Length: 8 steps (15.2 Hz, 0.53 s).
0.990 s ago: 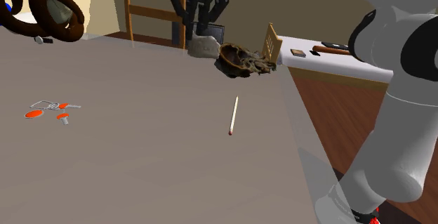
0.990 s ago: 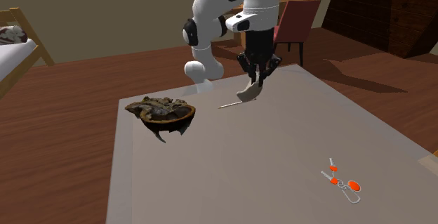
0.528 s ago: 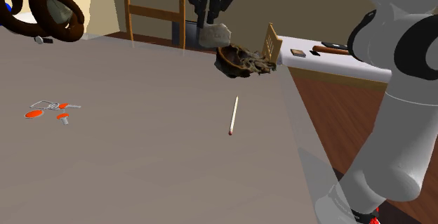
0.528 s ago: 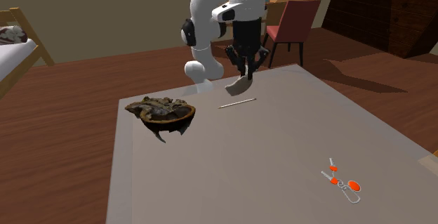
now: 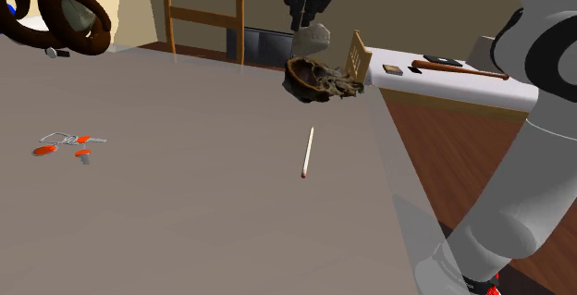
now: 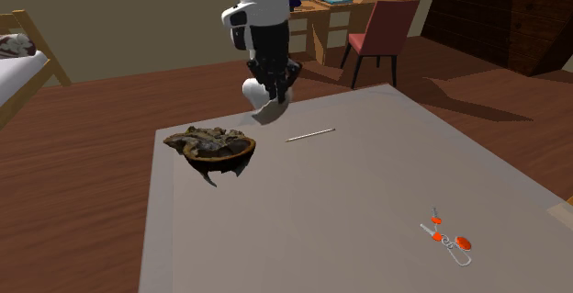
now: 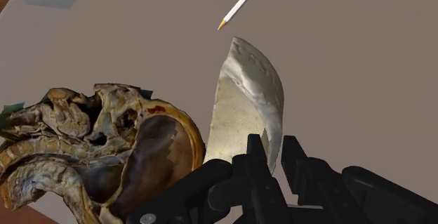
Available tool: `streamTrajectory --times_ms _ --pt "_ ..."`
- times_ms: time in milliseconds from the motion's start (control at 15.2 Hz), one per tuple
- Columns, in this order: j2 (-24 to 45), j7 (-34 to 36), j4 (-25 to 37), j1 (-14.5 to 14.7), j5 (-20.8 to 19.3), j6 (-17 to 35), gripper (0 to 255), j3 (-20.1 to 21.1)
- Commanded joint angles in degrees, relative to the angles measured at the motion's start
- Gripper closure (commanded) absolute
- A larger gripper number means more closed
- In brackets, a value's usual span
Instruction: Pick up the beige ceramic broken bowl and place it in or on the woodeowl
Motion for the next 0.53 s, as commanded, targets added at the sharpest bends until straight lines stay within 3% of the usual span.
streamTrajectory --times_ms 0,462 --pt "-1.36 -3.39 -1.29 -2.31 1.16 -0.08 255 -1.51" --pt "-0.97 -13.63 0.13 -8.37 2.11 -1.89 255 -6.15"
